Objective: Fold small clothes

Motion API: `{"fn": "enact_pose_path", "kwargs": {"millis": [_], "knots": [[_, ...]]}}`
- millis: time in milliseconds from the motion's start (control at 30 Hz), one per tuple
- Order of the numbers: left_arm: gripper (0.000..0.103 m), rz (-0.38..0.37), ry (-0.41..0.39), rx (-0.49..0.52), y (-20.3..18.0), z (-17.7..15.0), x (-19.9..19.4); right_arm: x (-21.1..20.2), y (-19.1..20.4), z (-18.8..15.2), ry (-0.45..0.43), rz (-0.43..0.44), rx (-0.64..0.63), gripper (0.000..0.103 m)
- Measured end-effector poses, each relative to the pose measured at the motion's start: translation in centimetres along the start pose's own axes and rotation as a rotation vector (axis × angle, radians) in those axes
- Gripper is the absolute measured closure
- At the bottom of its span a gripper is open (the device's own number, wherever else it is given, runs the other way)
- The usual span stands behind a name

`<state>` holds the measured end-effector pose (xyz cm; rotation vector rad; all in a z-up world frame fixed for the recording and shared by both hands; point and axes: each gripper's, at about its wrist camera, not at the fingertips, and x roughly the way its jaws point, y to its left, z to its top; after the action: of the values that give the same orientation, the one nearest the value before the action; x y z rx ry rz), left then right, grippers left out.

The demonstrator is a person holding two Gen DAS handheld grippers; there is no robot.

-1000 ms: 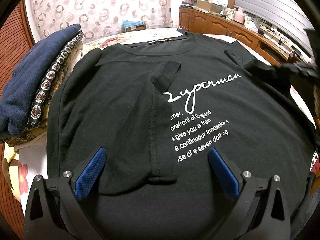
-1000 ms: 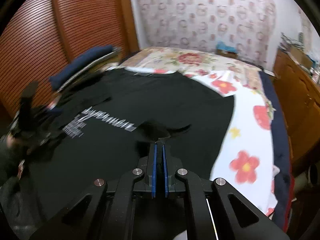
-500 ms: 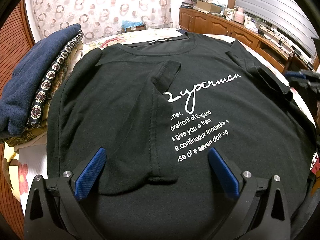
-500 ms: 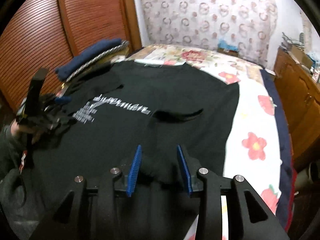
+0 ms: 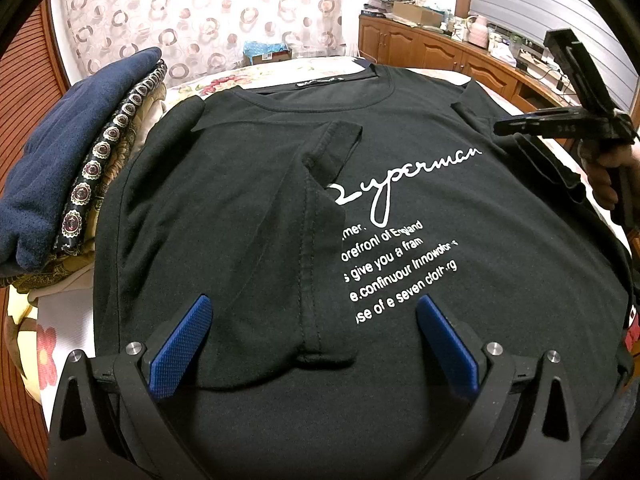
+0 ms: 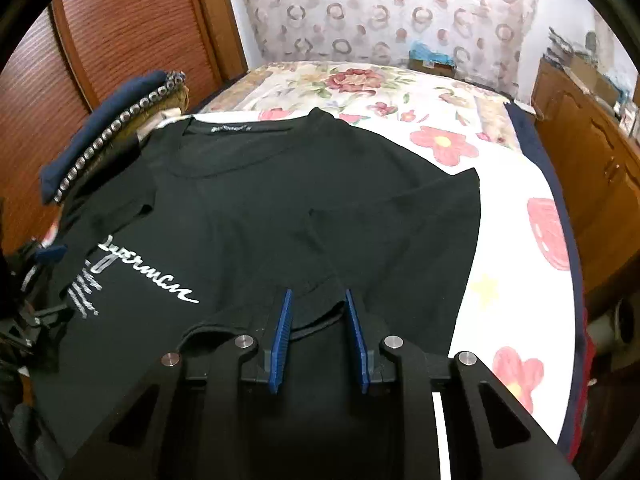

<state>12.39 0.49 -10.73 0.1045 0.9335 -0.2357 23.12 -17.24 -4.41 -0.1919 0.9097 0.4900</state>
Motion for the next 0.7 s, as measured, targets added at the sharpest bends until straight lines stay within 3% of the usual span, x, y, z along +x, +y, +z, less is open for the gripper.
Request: {"fn": "enact_pose_path", "kwargs": {"millis": [33, 67, 133, 300, 400, 433, 567, 700], "knots": [[0.0, 0.0, 0.0, 0.0, 0.0, 0.0, 0.0, 0.2, 0.0, 0.2, 0.001, 0.003, -0.007, 0.084], [0.0, 0.0, -0.001, 0.0, 0.0, 0.0, 0.0, 0.2, 0.3, 0.3, 0.0, 0.009, -0.018, 0.094], [0.0, 0.001, -0.001, 0.0, 0.0, 0.0, 0.0, 0.4, 0.5, 0.7, -0.009, 0.023, -0.032, 0.1], [0.0, 0.009, -0.001, -0.018, 0.5, 0.2, -0.1, 0.1, 1.9, 2.9, -0.073, 0.105, -0.059, 0.101], [0.001, -0.012, -0.043, -0.063, 1.4, 0.5, -1.1, 0.6, 2.8, 4.6, -0.111, 0.141, -0.068, 0.1], [0.001, -0.019, -0.058, -0.076, 1.7, 0.6, -1.5, 0.7, 3.2, 5.0, -0.127, 0.163, -0.073, 0.098], [0.0, 0.004, -0.112, -0.103, 3.3, 1.5, -3.5, 1.3, 3.8, 5.5, -0.15, 0.22, -0.095, 0.064], [0.0, 0.052, -0.126, -0.096, 5.1, 3.2, -4.5, 1.5, 2.1, 4.8, -0.148, 0.139, -0.093, 0.062]]}}
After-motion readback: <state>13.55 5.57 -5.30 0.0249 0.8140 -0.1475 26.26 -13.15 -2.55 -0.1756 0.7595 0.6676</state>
